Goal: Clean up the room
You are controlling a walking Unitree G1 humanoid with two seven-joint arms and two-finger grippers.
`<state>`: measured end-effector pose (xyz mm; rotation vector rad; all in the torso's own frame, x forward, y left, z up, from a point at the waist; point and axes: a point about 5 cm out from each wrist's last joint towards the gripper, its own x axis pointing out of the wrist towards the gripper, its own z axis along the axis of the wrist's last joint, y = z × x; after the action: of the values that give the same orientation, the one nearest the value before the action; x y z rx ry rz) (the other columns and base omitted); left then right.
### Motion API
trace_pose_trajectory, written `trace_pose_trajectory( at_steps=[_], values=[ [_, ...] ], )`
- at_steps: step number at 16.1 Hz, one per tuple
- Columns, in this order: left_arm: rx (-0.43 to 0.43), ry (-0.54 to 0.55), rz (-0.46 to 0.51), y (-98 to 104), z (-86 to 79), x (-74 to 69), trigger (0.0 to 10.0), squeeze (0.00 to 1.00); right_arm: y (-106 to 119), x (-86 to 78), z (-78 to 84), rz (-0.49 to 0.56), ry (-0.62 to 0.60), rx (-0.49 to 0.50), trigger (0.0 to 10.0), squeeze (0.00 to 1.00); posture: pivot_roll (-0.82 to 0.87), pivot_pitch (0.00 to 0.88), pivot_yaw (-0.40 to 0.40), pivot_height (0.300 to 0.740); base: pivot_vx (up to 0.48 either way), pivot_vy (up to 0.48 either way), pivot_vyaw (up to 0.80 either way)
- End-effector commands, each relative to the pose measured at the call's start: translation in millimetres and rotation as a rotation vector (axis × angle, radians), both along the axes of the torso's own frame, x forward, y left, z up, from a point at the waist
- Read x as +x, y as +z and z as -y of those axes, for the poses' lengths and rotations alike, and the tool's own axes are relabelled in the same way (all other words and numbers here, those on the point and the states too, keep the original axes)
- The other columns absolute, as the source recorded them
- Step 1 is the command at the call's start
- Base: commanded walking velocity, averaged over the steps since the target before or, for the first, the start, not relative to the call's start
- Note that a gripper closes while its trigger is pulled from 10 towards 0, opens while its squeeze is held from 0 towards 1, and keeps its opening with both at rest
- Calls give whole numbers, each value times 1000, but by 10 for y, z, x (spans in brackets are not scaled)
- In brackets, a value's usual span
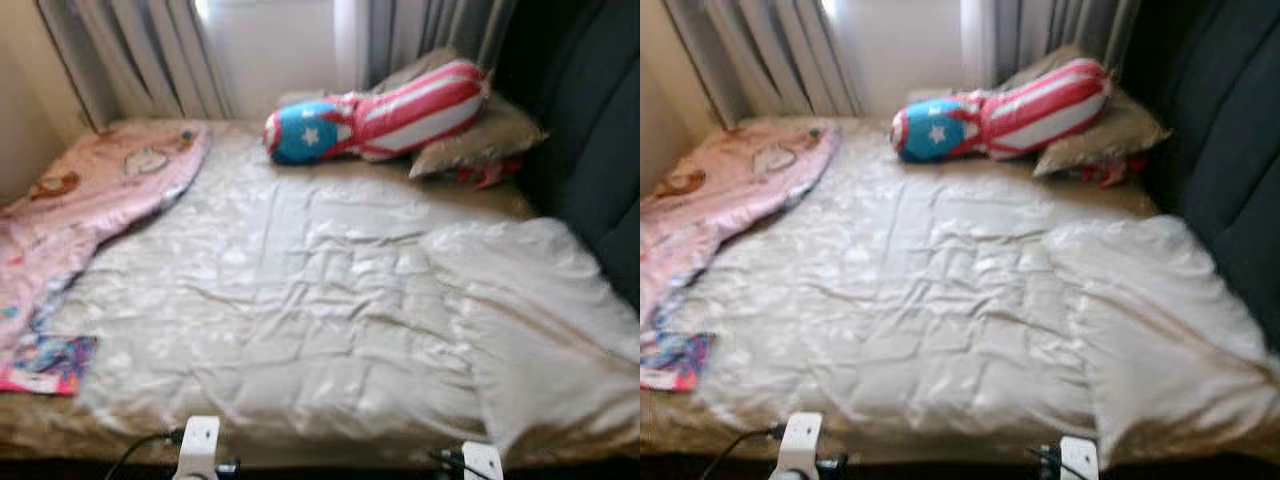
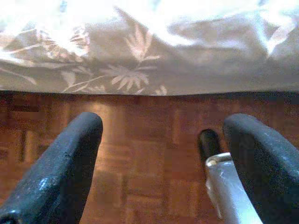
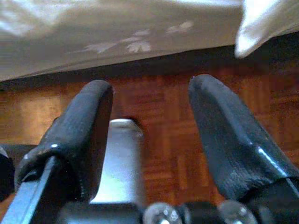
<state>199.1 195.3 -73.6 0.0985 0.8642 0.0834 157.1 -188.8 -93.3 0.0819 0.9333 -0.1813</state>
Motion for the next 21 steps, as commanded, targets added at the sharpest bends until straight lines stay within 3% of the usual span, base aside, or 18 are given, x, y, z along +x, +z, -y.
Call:
trace_pose_trajectory(
  at_steps=[1, 21],
  values=[
    [1, -16, -31, -43, 34, -67, 10000, 0, -17, -57, 54, -19, -4, -15, 10000, 0, -76, 0, 18, 740, 0, 480, 0],
    [-3, -7, -31, -50, 29, -82, 10000, 0, -8, -33, 47, -11, 0, -19, 10000, 0, -74, 0, 20, 740, 0, 480, 0]
  ],
)
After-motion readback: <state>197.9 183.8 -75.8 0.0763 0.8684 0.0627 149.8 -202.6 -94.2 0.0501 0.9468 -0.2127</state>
